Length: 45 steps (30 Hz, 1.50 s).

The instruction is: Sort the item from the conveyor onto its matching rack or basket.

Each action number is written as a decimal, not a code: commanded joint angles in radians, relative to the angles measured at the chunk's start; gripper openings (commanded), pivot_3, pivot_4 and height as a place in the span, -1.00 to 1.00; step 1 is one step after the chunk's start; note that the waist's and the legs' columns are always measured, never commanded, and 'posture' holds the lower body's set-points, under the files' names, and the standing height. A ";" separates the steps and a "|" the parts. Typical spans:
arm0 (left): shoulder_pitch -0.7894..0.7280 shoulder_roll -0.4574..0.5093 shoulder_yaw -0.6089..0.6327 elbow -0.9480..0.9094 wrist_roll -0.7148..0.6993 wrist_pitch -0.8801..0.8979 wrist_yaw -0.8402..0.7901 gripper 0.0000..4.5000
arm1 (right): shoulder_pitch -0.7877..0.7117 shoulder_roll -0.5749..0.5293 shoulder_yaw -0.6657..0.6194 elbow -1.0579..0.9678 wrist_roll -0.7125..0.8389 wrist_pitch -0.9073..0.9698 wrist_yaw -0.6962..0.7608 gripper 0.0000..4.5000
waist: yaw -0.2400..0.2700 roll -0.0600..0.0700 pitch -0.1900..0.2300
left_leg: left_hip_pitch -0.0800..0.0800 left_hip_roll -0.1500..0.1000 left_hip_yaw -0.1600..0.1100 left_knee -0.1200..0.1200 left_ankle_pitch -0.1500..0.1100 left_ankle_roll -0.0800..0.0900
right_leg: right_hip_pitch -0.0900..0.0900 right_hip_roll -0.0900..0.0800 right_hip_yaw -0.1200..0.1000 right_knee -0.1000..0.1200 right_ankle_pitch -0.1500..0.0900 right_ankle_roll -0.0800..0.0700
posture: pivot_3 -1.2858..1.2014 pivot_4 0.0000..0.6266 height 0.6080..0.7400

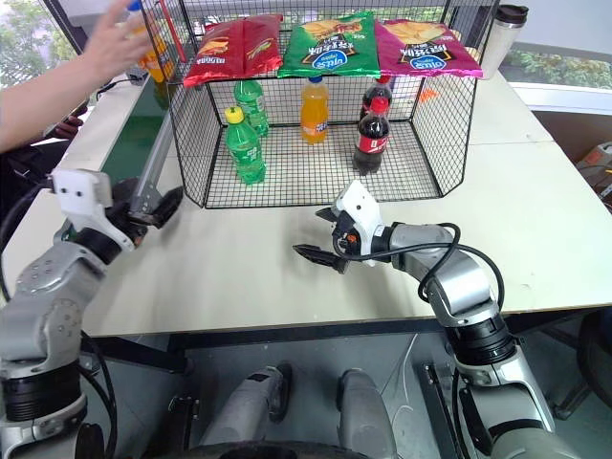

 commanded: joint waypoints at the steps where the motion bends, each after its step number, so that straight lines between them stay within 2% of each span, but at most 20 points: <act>1: -0.001 0.032 0.073 -0.036 -0.025 0.006 0.025 1.00 | -0.036 0.013 -0.004 -0.021 0.017 -0.029 0.013 0.98 | 0.000 0.000 0.000 | 0.000 0.000 0.000 0.000 0.000 0.000 | 0.000 0.000 0.000 0.000 0.000 0.000 | 0.03 -0.52 0.98; 15: 0.071 0.063 0.167 0.042 -0.024 -0.023 0.061 1.00 | -0.079 0.037 -0.012 -0.102 0.088 -0.003 0.023 0.98 | 0.000 0.000 0.000 | 0.000 0.000 0.000 0.000 0.000 0.000 | 0.000 0.000 0.000 0.000 0.000 -0.001 | 0.03 -0.52 0.98; 29: 0.046 0.050 0.152 0.117 -0.008 -0.056 0.116 1.00 | -0.085 0.041 -0.035 -0.180 0.203 0.038 0.025 0.98 | 0.000 0.000 0.000 | 0.000 0.000 0.000 -0.001 0.000 0.000 | -0.001 -0.001 0.000 0.000 0.000 -0.001 | 0.03 -0.52 0.98; 45: 0.031 0.047 0.132 0.136 0.005 -0.072 0.135 1.00 | -0.081 0.031 -0.020 -0.162 0.185 0.021 0.015 0.98 | 0.000 0.000 0.000 | -0.001 0.000 0.000 -0.001 0.000 0.000 | -0.001 -0.001 0.000 -0.001 0.000 -0.001 | 0.03 -0.52 0.98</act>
